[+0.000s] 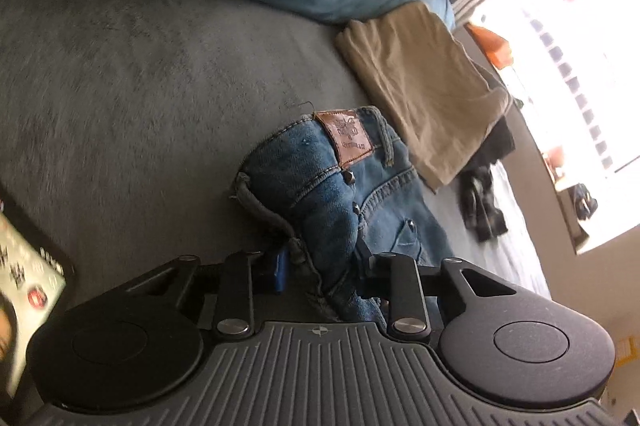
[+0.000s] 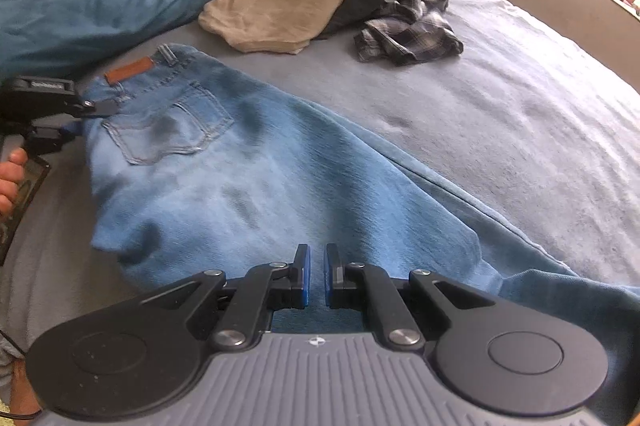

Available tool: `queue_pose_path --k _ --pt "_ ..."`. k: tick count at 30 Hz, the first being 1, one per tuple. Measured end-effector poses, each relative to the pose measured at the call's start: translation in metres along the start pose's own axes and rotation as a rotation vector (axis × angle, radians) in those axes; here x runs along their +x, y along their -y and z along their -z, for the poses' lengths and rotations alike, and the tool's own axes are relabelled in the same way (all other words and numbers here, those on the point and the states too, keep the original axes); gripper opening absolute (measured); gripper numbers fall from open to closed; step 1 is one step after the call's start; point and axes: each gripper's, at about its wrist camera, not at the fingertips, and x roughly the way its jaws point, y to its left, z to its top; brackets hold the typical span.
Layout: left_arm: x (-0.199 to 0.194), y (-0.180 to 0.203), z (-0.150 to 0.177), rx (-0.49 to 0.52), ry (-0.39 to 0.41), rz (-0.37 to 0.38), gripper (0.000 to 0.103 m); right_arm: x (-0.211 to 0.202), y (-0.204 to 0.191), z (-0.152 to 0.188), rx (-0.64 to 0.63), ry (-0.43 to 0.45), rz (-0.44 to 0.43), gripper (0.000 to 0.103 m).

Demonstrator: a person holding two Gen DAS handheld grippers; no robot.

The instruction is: Fold clothes

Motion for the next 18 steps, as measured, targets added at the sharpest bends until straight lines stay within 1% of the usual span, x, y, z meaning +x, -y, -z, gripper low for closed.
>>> queue_pose_path --k 3,5,7,9,10,13,15,17,18 --pt "0.009 -0.015 -0.003 0.012 -0.036 0.027 0.029 0.005 0.004 0.003 -0.015 -0.012 0.01 0.007" --pt "0.01 -0.02 -0.002 0.01 -0.042 0.055 0.029 0.006 0.005 0.005 -0.031 -0.018 0.018 0.007" --pt "0.01 -0.02 -0.002 0.021 -0.052 0.067 0.031 0.003 0.002 0.003 -0.07 0.0 0.015 0.007" --pt "0.009 -0.021 -0.004 0.012 -0.069 0.077 0.034 0.0 0.001 -0.003 -0.08 0.021 0.004 0.007" --pt "0.007 -0.02 -0.005 0.006 -0.074 0.073 0.035 -0.002 0.0 -0.006 -0.084 0.032 -0.002 0.007" --pt "-0.004 -0.011 -0.004 0.031 -0.062 0.026 0.041 -0.005 0.003 -0.013 -0.065 0.053 0.0 0.007" --pt "-0.012 -0.004 -0.004 0.05 -0.049 -0.005 0.043 -0.016 0.008 -0.014 -0.039 0.078 0.014 0.007" --pt "-0.025 0.001 -0.002 0.077 -0.006 -0.018 0.043 -0.032 0.016 -0.012 -0.008 0.117 0.043 0.007" --pt "-0.034 0.003 0.0 0.089 0.023 -0.023 0.043 -0.044 0.021 -0.01 0.008 0.142 0.072 0.007"
